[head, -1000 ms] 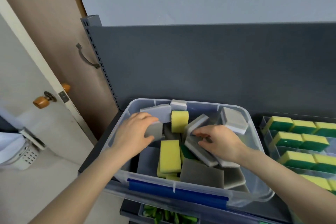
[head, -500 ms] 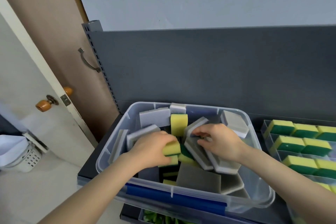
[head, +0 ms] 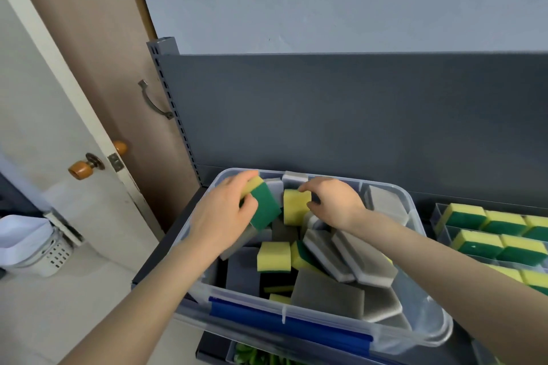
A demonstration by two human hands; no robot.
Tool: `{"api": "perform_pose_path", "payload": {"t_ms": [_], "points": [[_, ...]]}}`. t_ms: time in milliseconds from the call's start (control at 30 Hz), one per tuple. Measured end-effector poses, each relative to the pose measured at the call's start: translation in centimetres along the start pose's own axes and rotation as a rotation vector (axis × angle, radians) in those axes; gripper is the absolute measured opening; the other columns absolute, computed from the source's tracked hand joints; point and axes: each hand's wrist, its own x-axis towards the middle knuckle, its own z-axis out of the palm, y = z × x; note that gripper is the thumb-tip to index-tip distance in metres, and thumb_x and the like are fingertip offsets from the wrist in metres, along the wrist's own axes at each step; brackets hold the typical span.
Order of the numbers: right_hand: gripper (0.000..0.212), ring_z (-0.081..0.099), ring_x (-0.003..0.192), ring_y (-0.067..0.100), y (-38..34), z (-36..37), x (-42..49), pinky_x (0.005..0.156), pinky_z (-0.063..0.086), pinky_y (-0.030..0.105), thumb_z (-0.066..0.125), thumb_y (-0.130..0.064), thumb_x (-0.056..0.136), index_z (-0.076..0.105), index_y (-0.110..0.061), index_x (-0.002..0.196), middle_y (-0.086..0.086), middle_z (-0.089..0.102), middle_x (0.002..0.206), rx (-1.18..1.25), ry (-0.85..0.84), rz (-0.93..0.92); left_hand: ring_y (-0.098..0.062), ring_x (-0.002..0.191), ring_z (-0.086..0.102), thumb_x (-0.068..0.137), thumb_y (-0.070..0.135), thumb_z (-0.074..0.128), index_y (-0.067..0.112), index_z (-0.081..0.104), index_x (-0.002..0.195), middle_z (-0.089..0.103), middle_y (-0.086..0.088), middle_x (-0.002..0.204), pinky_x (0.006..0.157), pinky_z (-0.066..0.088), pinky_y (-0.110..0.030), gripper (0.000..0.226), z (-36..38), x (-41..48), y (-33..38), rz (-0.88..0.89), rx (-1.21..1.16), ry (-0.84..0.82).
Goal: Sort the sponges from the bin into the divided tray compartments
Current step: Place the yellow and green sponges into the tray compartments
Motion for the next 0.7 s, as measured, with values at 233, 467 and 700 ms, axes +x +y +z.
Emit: {"api": "perform_pose_path", "payload": {"t_ms": [233, 467, 700], "points": [[0.038, 0.045, 0.116, 0.028, -2.0, 2.4, 1.8, 0.090, 0.045, 0.038, 0.053, -0.017, 0.083, 0.056, -0.023, 0.121, 0.006, 0.052, 0.121, -0.237, -0.044, -0.036, -0.016, 0.097, 0.055, 0.093, 0.019, 0.044, 0.028, 0.050, 0.130, 0.059, 0.005, 0.120, 0.072, 0.044, -0.032, 0.039, -2.1, -0.5, -0.7, -0.081, -0.095, 0.056], [0.034, 0.056, 0.098, 0.024, -1.5, -2.3, -2.7, 0.077, 0.050, 0.033, 0.049, -0.017, 0.072, 0.065, -0.022, 0.103, -0.002, 0.065, 0.100, -0.068, 0.171, -0.253, -0.011, 0.092, 0.057, 0.093, 0.024, 0.047, 0.032, 0.053, 0.125, 0.062, 0.011, 0.111, 0.067, 0.045, -0.029, 0.033, -2.3, -1.1, -1.9, -0.106, -0.153, 0.072], [0.033, 0.050, 0.113, 0.011, 0.3, -3.8, -7.8, 0.092, 0.042, 0.027, 0.054, -0.051, 0.086, 0.063, -0.030, 0.110, -0.013, 0.054, 0.119, -0.098, -0.384, -0.204, -0.011, 0.100, 0.059, 0.092, 0.024, 0.052, 0.033, 0.055, 0.124, 0.061, 0.013, 0.114, 0.079, 0.050, -0.034, 0.034, -0.7, -0.5, -0.5, -0.085, -0.205, 0.043]]}}
